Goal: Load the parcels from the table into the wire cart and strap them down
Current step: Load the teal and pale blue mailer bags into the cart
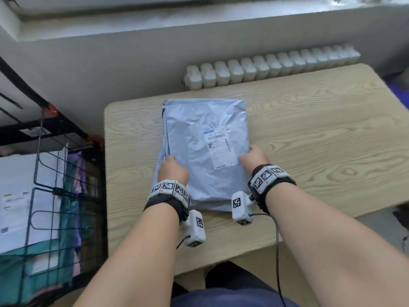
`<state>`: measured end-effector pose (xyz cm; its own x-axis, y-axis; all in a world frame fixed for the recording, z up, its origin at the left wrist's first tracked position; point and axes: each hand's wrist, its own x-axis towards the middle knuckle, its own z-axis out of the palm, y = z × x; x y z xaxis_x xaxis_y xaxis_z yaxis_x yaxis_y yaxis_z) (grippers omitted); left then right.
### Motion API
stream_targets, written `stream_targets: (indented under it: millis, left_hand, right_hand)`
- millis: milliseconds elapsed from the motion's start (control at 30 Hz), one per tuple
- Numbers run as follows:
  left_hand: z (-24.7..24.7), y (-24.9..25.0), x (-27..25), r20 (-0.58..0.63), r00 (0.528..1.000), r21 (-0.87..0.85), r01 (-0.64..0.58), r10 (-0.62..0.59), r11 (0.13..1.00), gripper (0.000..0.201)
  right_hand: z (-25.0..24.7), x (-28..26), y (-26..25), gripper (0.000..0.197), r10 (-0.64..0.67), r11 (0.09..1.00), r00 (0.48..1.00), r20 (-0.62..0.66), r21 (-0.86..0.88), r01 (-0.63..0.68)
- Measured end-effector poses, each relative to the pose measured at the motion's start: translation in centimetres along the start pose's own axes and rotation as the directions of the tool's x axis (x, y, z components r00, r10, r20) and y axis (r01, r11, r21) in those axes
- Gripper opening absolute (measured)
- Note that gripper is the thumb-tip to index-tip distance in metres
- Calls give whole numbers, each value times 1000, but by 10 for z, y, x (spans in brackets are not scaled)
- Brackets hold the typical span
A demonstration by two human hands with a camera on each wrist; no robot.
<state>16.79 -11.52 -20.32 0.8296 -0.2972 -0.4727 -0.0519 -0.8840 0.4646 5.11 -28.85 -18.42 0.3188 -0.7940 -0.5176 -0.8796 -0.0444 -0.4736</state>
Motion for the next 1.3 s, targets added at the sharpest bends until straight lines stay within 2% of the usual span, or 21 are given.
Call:
stream_targets:
  millis: [133,333,467,533,567,667,733,867,933,1133,1300]
  left_hand:
    - [1,3,2,-82,995,-68,44,-50,997,33]
    - [5,8,-3,-80,991,-130,94,-105,987,35]
    - [0,6,-9,-69,994,-151,79,-90,985,22]
    - [-8,3,-15,-99,990,-168,82,-100,982,34]
    - [-13,2,-19,-109,988,-194,86,-108,977,33]
    - [-29,-8,-28,-153,984,-230,58,-95,971,12]
    - [-41,-23,-33,-189,978,-243,45,-92,969,12]
    - [-72,-77,-45,-262,957,-237,63,-126,969,21]
    - [-89,-116,-52,-303,943,-222,75,-142,972,16]
    - [-148,-242,-94,-397,894,-221,127,-208,967,17]
    - [-197,-352,-139,-467,846,-234,163,-258,958,36]
  right_hand:
    - [2,10,0,42,49,999,998,34,9,-49]
    - [-1,16,1,31,52,998,997,55,15,-53]
    - [-9,9,-6,21,9,1000,1000,13,3,-9]
    - [-11,2,-11,26,-41,999,999,-5,-6,41]
    - [-11,-1,-14,28,-65,998,998,-17,-2,65]
    - [-10,-19,-27,25,-127,992,990,-54,-10,127]
    - [-6,-35,-39,22,-169,986,984,-64,-13,168]
    - [23,-77,-69,20,-259,966,965,-36,-18,259]
    - [47,-104,-84,24,-299,954,954,1,-12,299]
    - [147,-197,-115,24,-392,918,915,98,-19,396]
    - [230,-282,-132,24,-438,895,881,179,-4,446]
